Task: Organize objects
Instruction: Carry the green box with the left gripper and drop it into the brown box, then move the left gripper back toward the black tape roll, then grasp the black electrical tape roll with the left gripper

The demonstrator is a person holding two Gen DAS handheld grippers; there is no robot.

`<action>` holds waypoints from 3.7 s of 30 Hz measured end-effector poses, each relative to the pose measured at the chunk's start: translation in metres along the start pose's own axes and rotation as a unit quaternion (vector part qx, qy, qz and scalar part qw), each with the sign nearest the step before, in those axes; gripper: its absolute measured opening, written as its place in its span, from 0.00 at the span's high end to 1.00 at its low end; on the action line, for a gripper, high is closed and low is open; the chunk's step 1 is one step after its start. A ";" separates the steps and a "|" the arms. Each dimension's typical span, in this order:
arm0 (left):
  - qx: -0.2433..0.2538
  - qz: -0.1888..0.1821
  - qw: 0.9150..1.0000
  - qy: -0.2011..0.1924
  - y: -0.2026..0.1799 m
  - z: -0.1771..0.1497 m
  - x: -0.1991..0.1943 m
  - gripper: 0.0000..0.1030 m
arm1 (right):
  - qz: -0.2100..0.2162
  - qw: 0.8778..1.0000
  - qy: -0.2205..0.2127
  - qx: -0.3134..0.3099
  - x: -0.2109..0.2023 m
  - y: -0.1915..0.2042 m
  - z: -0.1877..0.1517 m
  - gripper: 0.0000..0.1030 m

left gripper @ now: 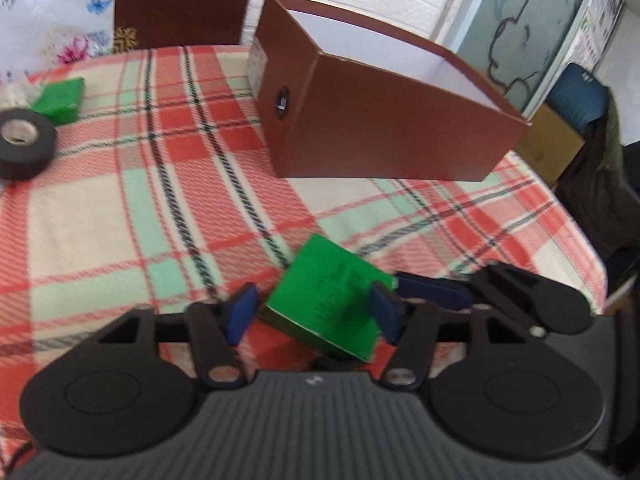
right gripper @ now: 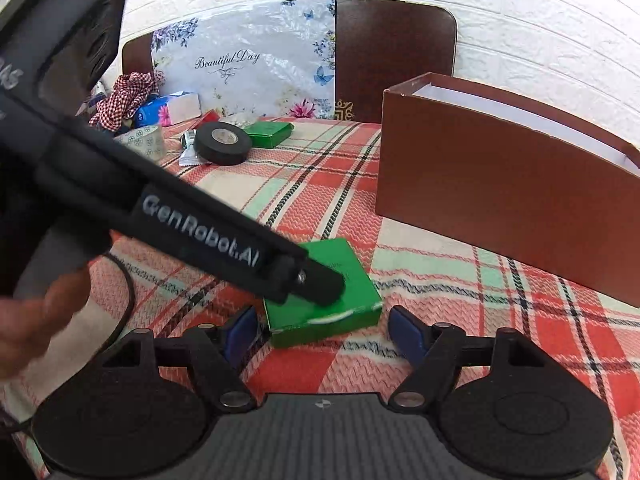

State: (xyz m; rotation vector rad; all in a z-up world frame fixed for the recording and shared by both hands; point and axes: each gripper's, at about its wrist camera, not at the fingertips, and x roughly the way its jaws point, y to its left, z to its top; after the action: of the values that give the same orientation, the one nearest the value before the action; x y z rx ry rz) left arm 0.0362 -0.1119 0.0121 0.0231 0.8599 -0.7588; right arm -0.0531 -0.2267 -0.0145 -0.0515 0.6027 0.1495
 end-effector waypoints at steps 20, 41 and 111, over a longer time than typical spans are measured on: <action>0.091 0.039 0.985 -0.139 -0.064 0.146 -0.004 0.53 | -0.104 0.975 -0.189 0.046 -0.004 -0.068 0.079 0.40; 0.025 0.110 0.990 -0.082 -0.031 0.064 -0.014 0.46 | -0.086 0.987 -0.120 0.055 -0.010 -0.023 0.015 0.34; -0.137 0.319 0.924 -0.162 0.192 -0.038 -0.086 0.22 | 0.088 0.995 0.000 -0.051 0.082 0.079 0.061 0.25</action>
State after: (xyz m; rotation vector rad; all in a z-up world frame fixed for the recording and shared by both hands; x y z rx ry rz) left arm 0.0927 0.0932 -0.0065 -0.0689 0.5788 -0.0195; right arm 0.0352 -0.1330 -0.0112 -0.0984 0.5996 0.3511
